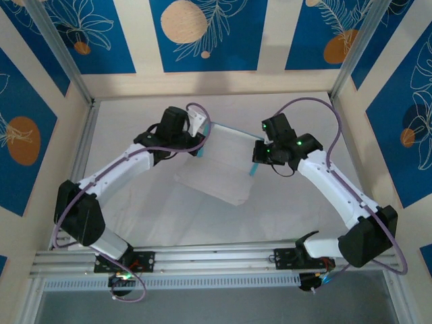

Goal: Fold the paper box

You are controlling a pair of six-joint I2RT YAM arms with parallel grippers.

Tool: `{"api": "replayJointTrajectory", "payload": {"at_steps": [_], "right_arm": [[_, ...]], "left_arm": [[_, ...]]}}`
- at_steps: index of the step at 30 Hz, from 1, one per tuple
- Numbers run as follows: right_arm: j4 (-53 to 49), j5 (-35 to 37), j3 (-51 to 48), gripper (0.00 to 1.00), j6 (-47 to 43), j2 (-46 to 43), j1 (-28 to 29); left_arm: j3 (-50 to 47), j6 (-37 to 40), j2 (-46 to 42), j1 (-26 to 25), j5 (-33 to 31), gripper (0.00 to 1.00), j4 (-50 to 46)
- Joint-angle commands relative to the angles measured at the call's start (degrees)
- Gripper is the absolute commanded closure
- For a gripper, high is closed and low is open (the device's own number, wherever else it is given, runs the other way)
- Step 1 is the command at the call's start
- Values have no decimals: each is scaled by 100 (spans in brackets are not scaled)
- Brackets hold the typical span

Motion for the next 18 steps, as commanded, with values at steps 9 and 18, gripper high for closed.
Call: {"api": "replayJointTrajectory", "payload": {"at_steps": [9, 18], "right_arm": [[-278, 531, 782, 100, 1037, 357, 622], [-437, 268, 1007, 100, 1863, 601, 664]], "left_arm": [[247, 771, 318, -811, -2888, 100, 2], [58, 961, 471, -1150, -4120, 100, 621]]}}
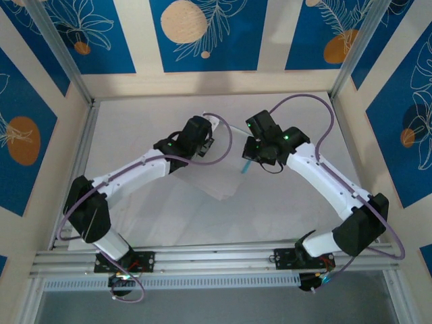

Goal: Fold the paper box

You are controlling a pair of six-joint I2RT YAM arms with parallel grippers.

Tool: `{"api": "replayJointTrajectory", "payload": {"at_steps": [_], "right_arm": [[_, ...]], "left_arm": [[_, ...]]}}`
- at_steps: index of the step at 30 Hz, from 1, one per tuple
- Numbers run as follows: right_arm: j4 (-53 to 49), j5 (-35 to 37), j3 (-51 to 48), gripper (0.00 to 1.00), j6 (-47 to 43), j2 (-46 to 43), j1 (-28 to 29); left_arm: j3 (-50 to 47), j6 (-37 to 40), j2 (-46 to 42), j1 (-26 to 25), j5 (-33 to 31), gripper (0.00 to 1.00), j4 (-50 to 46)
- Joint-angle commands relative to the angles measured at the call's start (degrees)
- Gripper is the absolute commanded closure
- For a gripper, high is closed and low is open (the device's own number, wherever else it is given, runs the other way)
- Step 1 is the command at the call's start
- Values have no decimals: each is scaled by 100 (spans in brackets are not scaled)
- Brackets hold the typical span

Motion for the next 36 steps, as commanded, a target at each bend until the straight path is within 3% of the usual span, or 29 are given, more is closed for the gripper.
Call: {"api": "replayJointTrajectory", "payload": {"at_steps": [1, 6, 13, 19, 23, 28, 36], "right_arm": [[49, -371, 299, 100, 457, 81, 91], [61, -352, 301, 100, 444, 146, 4], [115, -1480, 16, 100, -801, 255, -822], [-123, -2643, -75, 100, -1953, 511, -1361], [-701, -2778, 219, 100, -2610, 1119, -1377], [-1187, -2643, 440, 100, -3225, 1729, -1270], [-1955, -1612, 969, 100, -3971, 2942, -527]], "left_arm": [[-82, 273, 154, -181, -634, 100, 263], [-110, -34, 61, -245, -290, 100, 157], [-76, -811, -240, -144, 815, 59, -581], [-61, -1330, -698, -67, 1978, 41, -1002], [-156, -1617, -1119, -8, 2969, 38, -1060], [-524, -1939, -1720, 60, 3413, 36, -1124], [-1638, -2289, -2643, 228, 3287, 36, -948]]}}
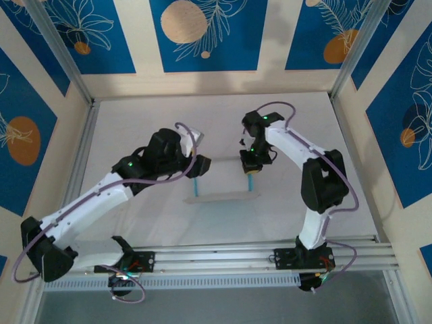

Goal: Fold the paper box

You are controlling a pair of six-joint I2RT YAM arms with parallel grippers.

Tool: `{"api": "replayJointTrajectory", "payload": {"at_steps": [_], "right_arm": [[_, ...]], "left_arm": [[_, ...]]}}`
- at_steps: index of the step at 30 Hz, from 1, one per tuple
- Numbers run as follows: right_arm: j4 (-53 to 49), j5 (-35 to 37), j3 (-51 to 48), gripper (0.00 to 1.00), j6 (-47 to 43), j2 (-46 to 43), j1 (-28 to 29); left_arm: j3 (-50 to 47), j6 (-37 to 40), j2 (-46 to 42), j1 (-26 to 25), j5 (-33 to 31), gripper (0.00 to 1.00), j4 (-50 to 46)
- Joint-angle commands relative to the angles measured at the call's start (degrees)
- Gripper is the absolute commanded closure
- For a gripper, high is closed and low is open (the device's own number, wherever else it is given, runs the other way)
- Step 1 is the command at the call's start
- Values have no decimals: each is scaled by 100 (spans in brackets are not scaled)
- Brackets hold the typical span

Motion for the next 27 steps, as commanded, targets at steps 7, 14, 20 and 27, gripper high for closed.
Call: {"api": "replayJointTrajectory", "payload": {"at_steps": [7, 14, 20, 27], "right_arm": [[-955, 1914, 656, 100, -137, 1586, 844], [-1338, 3291, 1214, 100, 397, 2271, 1281], [-1137, 3574, 1180, 97, 529, 2387, 1458], [-727, 3641, 1033, 73, 306, 1971, 1500]], "left_arm": [[-1626, -1108, -343, 272, 171, 37, 641], [-1832, -1382, -360, 305, 185, 39, 834], [-1813, -1370, -387, 359, 140, 39, 834], [-1822, -1397, -448, 397, 29, 39, 835]]}}
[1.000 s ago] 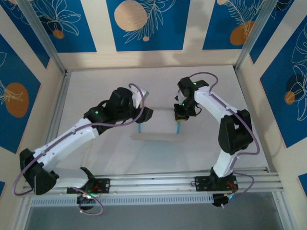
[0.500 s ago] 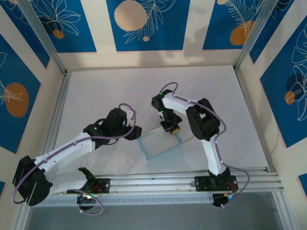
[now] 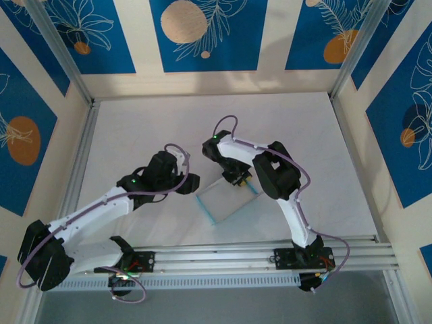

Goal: Fold the paper box

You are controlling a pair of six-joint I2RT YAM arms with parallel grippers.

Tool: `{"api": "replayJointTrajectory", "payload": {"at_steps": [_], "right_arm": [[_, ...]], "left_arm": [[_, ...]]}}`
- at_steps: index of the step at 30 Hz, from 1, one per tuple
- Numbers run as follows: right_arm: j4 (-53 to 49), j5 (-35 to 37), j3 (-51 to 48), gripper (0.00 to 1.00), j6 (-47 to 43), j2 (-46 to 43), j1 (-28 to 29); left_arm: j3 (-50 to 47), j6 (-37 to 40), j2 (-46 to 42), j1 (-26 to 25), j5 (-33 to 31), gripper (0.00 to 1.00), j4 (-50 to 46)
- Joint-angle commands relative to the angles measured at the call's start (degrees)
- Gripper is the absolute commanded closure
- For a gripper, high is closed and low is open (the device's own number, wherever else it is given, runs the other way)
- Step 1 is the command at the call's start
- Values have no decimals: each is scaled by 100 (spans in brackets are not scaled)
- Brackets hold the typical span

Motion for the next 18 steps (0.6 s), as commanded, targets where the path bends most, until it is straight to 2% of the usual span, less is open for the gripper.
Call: {"api": "replayJointTrajectory", "payload": {"at_steps": [1, 3, 6, 8, 10, 14, 16, 18], "right_arm": [[142, 335, -66, 67, -23, -315, 36], [260, 389, -96, 49, -151, -550, 75], [370, 100, -51, 29, -439, -1033, 80], [488, -201, 2, 21, -566, -1439, 46], [600, -413, 104, 17, -642, -1902, 4], [872, -301, 299, 18, -415, -2871, -104], [961, -675, 214, 28, 186, -3558, -441], [1062, -1215, -282, 39, 1011, -4310, -972]], "left_arm": [[71, -55, -164, 82, -80, 39, 90], [112, 32, -177, 101, -126, 38, 106], [225, 256, -141, 186, -127, 33, 219], [309, 352, -40, 238, -219, 25, 307], [428, 481, 170, 306, -234, 22, 409], [788, 534, 910, 389, -120, 25, 485], [1019, 472, 1456, 454, 127, 27, 477], [1235, 344, 1965, 491, 458, 27, 458]]}}
